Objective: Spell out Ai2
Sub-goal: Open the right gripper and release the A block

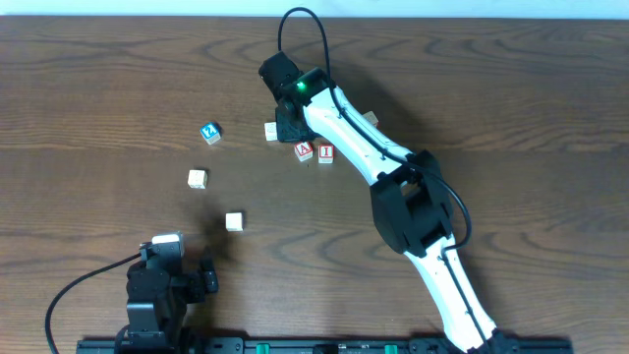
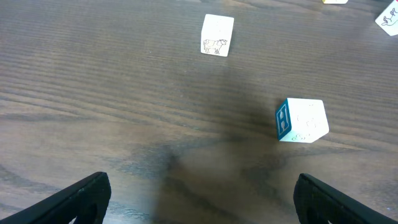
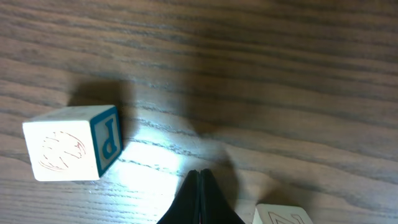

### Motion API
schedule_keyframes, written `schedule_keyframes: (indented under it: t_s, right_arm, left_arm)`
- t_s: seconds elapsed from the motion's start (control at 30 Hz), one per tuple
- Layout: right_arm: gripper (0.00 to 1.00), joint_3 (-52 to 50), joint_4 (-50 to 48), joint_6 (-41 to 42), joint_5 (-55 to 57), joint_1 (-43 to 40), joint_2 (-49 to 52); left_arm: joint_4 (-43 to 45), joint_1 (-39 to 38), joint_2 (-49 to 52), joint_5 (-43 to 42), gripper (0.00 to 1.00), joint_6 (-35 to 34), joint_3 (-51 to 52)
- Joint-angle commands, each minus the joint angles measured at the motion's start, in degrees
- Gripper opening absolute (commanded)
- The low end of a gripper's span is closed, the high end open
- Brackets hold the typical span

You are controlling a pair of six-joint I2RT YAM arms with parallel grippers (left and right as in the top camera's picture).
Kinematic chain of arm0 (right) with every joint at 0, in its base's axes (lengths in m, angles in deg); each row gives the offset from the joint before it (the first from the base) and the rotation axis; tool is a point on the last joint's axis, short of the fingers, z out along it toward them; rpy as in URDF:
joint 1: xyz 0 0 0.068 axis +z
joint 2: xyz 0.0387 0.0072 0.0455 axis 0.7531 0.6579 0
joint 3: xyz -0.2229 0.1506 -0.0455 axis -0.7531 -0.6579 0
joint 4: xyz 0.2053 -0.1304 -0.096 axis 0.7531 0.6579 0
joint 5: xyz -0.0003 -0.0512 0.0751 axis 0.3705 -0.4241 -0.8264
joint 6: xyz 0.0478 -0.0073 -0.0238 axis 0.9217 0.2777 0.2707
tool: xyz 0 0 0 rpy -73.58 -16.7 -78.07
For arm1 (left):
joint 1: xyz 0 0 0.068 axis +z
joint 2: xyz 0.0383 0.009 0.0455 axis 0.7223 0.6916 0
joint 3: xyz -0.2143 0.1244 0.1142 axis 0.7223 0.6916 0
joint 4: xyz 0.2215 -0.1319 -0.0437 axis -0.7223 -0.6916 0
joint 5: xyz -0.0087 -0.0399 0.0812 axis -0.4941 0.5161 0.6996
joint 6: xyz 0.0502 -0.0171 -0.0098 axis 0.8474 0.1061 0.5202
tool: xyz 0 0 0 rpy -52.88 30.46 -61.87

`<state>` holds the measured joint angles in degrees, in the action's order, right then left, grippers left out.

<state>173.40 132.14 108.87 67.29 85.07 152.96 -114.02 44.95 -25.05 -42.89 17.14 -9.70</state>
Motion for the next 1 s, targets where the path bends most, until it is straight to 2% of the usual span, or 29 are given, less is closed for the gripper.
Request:
schedule_keyframes:
  t_s: [0.0,0.97]
  right_arm:
    - [0.01,-0.3,0.9,-0.8,0.6,-0.3,0.6]
    - [0.02,-0.3,3.6,-0.8,0.6,-0.3,0.6]
  left_arm:
    - [-1.9,-0.2,-0.4,0.4,0.95,0.2,1.3]
    - [-1.9,-0.2,-0.4,0.4,0.95,0.2,1.3]
